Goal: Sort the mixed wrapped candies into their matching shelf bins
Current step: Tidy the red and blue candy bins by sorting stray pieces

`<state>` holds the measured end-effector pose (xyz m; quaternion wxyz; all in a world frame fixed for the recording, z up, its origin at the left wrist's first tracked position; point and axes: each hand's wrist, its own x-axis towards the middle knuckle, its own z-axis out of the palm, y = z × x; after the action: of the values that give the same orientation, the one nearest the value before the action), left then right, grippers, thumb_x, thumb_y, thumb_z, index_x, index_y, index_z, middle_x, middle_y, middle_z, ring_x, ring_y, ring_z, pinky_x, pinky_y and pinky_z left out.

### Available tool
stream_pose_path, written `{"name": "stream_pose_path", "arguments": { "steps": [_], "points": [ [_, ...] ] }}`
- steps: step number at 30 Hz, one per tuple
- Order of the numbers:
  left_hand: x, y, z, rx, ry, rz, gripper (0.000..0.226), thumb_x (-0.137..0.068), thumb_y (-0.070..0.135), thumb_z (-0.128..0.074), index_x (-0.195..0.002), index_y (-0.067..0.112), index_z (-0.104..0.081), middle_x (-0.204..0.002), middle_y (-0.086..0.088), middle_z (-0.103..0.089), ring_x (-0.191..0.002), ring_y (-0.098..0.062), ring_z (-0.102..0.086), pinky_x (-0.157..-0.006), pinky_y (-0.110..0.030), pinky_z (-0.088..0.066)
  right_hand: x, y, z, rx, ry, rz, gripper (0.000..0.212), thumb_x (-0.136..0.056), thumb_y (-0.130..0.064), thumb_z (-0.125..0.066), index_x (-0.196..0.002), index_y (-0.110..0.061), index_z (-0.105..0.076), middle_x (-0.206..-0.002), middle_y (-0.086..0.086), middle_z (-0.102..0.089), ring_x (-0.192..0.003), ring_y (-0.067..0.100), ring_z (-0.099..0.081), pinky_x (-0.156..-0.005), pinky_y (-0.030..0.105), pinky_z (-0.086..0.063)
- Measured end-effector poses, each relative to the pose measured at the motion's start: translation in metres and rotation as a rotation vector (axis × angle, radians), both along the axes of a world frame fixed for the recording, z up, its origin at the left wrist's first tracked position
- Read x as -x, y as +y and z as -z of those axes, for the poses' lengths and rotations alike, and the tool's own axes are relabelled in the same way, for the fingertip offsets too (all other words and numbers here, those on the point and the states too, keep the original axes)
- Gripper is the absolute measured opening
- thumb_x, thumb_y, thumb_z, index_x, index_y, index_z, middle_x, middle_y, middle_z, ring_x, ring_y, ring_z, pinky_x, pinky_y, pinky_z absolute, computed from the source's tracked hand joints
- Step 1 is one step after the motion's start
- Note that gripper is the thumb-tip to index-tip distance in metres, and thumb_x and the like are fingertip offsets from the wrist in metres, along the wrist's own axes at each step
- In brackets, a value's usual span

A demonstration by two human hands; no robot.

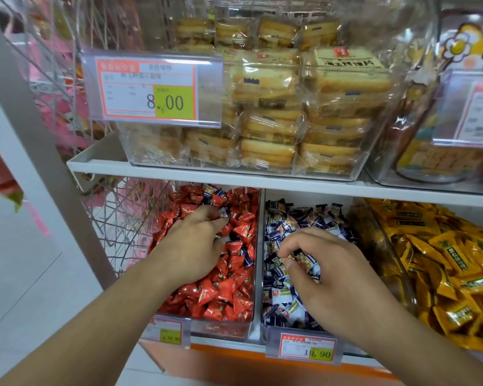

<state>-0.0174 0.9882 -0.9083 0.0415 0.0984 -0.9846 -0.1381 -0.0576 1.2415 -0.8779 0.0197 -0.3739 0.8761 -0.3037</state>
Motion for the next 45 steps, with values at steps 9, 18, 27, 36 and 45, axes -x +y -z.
{"name": "stream_pose_path", "arguments": {
  "steps": [9, 18, 27, 36, 45],
  "points": [
    [-0.004, -0.004, -0.003, -0.066, 0.159, 0.016, 0.014, -0.090, 0.022, -0.072, -0.100, 0.032, -0.074, -0.098, 0.017, -0.063, -0.089, -0.001, -0.061, -0.083, -0.030, -0.058, -0.001, 0.000, 0.000, -0.016, 0.006, -0.002, 0.011, -0.102, -0.029, -0.058, -0.099, -0.039, -0.061, -0.112, -0.027, -0.057, -0.113, -0.008, -0.050, -0.094, 0.003, -0.033],
    [0.000, -0.002, -0.003, -0.025, 0.016, -0.029, 0.043, -0.101, 0.031, -0.060, -0.143, 0.038, -0.056, -0.137, -0.001, -0.061, -0.126, -0.022, -0.056, -0.108, -0.038, -0.048, -0.001, 0.000, 0.000, -0.030, -0.003, 0.004, 0.011, -0.102, -0.029, -0.058, -0.100, -0.039, -0.062, -0.112, -0.027, -0.058, -0.114, -0.007, -0.051, -0.096, 0.004, -0.032],
    [-0.001, -0.003, -0.003, -0.198, 0.111, -0.029, 0.023, -0.090, 0.024, -0.077, -0.109, 0.038, -0.073, -0.101, 0.020, -0.061, -0.095, 0.004, -0.057, -0.077, -0.008, -0.042, -0.002, -0.001, -0.001, -0.032, -0.010, 0.008, 0.011, -0.103, -0.029, -0.057, -0.101, -0.038, -0.063, -0.112, -0.027, -0.058, -0.114, -0.007, -0.050, -0.094, 0.003, -0.032],
    [-0.021, 0.022, -0.044, -0.833, 0.278, -0.043, 0.030, -0.077, 0.016, -0.089, -0.102, 0.029, -0.078, -0.091, 0.005, -0.075, -0.084, -0.011, -0.073, -0.085, -0.022, -0.058, -0.005, -0.004, -0.007, 0.062, -0.064, 0.033, 0.027, -0.104, -0.033, -0.058, -0.127, -0.046, -0.054, -0.116, -0.032, -0.057, -0.117, -0.020, -0.040, -0.088, -0.004, -0.031],
    [-0.025, 0.052, -0.048, -0.721, 0.233, 0.113, 0.035, -0.082, 0.010, -0.084, -0.107, 0.033, -0.073, -0.097, 0.011, -0.073, -0.090, -0.007, -0.071, -0.086, -0.030, -0.059, -0.001, 0.004, -0.012, 0.241, -0.045, 0.154, 0.011, -0.099, -0.029, -0.067, -0.090, -0.035, -0.067, -0.090, -0.019, -0.068, -0.092, 0.000, -0.063, -0.078, 0.022, -0.052]
  ]
}}
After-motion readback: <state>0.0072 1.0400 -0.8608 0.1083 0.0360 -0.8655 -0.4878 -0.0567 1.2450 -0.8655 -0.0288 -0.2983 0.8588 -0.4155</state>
